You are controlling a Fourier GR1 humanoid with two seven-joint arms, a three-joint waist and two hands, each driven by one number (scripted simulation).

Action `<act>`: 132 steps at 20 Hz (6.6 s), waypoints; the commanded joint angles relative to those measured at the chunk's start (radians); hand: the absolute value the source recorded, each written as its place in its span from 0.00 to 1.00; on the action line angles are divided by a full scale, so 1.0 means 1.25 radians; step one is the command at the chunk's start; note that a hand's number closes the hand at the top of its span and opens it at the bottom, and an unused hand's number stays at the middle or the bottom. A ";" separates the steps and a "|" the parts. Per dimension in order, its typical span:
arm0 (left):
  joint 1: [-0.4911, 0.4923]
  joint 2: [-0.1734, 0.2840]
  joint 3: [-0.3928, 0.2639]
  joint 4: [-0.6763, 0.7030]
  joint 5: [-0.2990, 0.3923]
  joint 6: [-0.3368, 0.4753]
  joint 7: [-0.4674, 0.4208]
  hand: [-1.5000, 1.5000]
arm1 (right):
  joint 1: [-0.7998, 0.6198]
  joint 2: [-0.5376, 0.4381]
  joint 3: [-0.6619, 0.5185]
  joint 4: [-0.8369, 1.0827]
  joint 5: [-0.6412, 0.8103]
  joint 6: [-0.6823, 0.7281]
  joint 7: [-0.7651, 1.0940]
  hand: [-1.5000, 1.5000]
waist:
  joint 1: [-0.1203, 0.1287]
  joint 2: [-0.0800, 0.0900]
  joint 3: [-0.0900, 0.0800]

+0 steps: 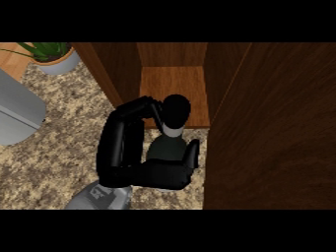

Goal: Pick up the wine, place it into the cabinet and close the cabinet

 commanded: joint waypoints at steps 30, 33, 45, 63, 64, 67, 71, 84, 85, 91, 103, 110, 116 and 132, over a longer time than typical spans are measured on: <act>-0.141 -0.001 -0.081 0.391 0.171 0.215 -0.307 1.00 | -0.040 -0.039 -0.079 -0.029 -0.106 0.014 0.023 0.00 | -0.005 0.002 0.000; -0.134 -0.001 -0.032 0.396 0.148 0.148 -0.293 1.00 | -0.032 -0.010 -0.033 -0.069 -0.063 -0.022 0.053 0.00 | 0.003 0.001 0.000; -0.191 -0.001 0.043 0.539 0.224 0.134 -0.413 1.00 | 0.024 -0.003 -0.021 -0.131 -0.059 -0.007 0.051 0.00 | -0.006 0.001 -0.001; -0.307 0.005 0.181 0.785 0.260 -0.006 -0.446 1.00 | 0.035 -0.014 -0.030 -0.105 -0.101 0.008 0.036 0.00 | -0.004 0.002 0.000; -0.365 -0.001 0.202 0.858 0.270 -0.011 -0.461 1.00 | -0.027 0.012 0.042 -0.114 -0.036 -0.054 0.093 0.00 | -0.010 0.004 -0.001; -0.403 -0.001 0.204 0.852 0.266 0.008 -0.416 1.00 | 0.020 -0.016 -0.043 -0.101 -0.101 -0.013 0.055 0.00 | -0.006 0.002 0.000; -0.399 -0.001 0.185 0.923 0.313 0.023 -0.526 1.00 | 0.031 -0.017 -0.048 -0.041 -0.108 0.029 -0.007 0.00 | -0.012 0.004 0.000; -0.546 -0.001 0.294 1.130 0.330 0.018 -0.649 1.00 | -0.025 0.006 0.008 -0.021 -0.059 0.008 0.001 0.00 | -0.028 0.011 -0.001; -0.582 -0.001 0.323 1.145 0.313 -0.010 -0.601 1.00 | -0.009 0.005 0.014 -0.081 -0.057 -0.016 0.046 0.00 | -0.023 0.008 -0.001; -0.600 0.015 0.407 1.200 0.372 -0.071 -0.630 1.00 | -0.015 0.012 0.023 -0.034 -0.055 0.000 0.014 0.00 | -0.030 0.014 -0.001; -0.594 -0.001 0.406 1.269 0.397 -0.080 -0.695 1.00 | 0.016 -0.006 0.009 -0.082 -0.080 0.013 0.026 0.00 | -0.034 0.011 -0.001; -0.599 -0.001 0.407 1.321 0.377 -0.041 -0.712 0.00 | -0.005 0.028 0.063 -0.071 -0.024 -0.018 0.017 0.00 | -0.044 0.016 -0.001; -0.587 0.020 0.405 1.344 0.354 -0.047 -0.727 0.00 | 0.004 -0.003 -0.007 -0.013 -0.077 0.036 -0.042 0.00 | -0.042 0.019 0.000; -0.530 0.003 0.424 1.344 0.337 -0.036 -0.813 0.00 | -0.009 0.010 0.053 -0.047 -0.050 0.004 0.003 0.00 | -0.042 0.019 -0.002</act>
